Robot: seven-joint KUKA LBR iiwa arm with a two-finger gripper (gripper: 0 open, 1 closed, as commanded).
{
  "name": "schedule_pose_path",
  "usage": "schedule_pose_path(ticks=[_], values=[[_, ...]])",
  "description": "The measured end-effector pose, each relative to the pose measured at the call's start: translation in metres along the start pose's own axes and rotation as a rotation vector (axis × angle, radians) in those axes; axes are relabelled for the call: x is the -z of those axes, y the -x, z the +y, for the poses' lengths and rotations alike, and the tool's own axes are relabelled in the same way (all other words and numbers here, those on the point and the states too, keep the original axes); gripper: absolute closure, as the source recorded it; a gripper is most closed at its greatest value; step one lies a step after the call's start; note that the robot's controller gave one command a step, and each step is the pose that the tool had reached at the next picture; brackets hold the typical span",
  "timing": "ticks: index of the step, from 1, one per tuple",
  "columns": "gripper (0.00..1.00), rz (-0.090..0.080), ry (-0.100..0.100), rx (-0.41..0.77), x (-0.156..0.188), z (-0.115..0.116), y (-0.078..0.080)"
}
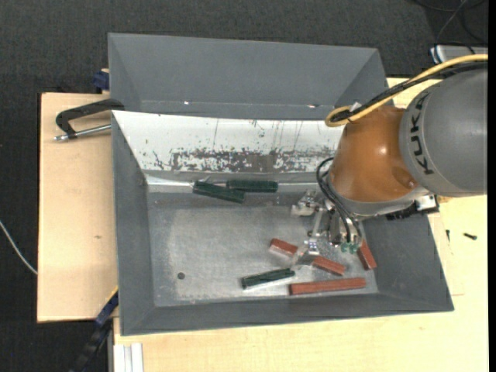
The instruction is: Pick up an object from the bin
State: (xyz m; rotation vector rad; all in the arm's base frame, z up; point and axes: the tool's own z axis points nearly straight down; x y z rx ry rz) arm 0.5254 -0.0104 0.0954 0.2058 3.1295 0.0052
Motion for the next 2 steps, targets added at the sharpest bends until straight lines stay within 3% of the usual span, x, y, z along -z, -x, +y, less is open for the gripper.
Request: schedule_pose_path(ticks=[1,2], values=[[0.00,-0.006,-0.001,0.001,-0.0089,-0.0008,0.0047],[1.00,0.014,-0.001,-0.104,-0.0143,-0.0058,0.0004]])
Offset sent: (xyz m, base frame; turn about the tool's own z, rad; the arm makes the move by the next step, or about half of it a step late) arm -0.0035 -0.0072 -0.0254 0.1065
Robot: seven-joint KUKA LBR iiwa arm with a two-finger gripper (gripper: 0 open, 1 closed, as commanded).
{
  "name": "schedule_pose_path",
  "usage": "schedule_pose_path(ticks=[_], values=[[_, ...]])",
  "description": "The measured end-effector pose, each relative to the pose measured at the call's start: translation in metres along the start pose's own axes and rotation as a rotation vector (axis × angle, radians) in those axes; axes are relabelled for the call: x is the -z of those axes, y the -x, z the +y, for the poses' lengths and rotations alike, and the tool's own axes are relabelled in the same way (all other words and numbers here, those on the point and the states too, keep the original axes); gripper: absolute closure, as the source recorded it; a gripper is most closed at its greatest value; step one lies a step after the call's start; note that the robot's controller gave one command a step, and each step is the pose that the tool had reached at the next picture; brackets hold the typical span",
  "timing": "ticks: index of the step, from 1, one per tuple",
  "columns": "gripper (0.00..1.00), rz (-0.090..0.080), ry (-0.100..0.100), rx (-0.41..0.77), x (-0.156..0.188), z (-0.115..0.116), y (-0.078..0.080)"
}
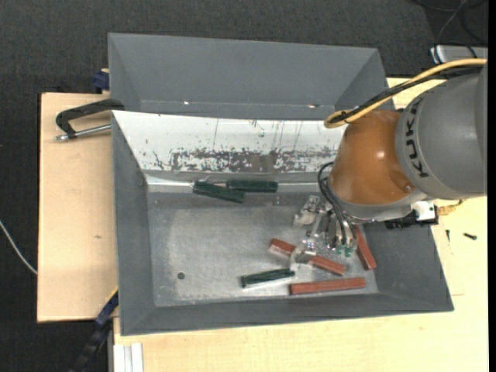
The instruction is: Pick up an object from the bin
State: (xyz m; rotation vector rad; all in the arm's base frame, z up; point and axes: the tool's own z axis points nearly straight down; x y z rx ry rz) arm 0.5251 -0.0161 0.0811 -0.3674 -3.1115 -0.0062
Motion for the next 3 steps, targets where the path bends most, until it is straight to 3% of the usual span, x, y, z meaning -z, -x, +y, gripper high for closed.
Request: schedule_pose_path(ticks=[2,3], values=[[1.00,0.009,-0.001,0.001,0.005,0.000,-0.003],[1.00,-0.010,0.000,-0.001,0.020,0.000,-0.002]])
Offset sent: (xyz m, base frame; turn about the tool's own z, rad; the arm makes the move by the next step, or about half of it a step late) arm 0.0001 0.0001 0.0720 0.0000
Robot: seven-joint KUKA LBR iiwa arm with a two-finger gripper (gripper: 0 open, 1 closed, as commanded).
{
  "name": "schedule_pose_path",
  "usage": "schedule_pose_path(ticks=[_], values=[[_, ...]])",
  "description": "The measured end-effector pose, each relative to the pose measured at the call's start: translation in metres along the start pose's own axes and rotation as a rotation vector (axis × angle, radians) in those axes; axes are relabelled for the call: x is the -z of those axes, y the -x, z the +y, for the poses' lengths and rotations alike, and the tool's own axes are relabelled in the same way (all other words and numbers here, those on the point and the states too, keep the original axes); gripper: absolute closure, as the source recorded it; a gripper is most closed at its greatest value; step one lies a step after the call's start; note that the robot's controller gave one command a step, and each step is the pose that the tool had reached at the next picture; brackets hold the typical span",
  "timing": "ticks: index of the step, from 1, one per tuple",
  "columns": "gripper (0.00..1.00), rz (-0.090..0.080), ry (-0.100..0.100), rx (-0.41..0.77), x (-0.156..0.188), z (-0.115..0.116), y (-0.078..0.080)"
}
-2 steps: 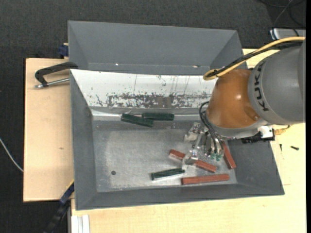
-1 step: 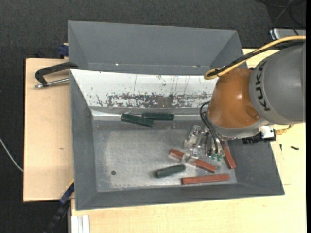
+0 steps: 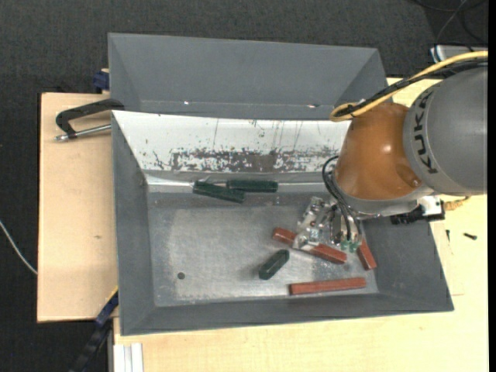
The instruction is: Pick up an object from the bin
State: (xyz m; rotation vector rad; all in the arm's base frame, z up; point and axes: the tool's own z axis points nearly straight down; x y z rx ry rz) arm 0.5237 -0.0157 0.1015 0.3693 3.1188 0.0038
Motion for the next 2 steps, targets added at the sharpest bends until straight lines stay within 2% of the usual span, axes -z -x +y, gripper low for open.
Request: schedule_pose_path(ticks=[2], values=[[1.00,-0.002,-0.001,0.001,0.031,0.000,0.000]])
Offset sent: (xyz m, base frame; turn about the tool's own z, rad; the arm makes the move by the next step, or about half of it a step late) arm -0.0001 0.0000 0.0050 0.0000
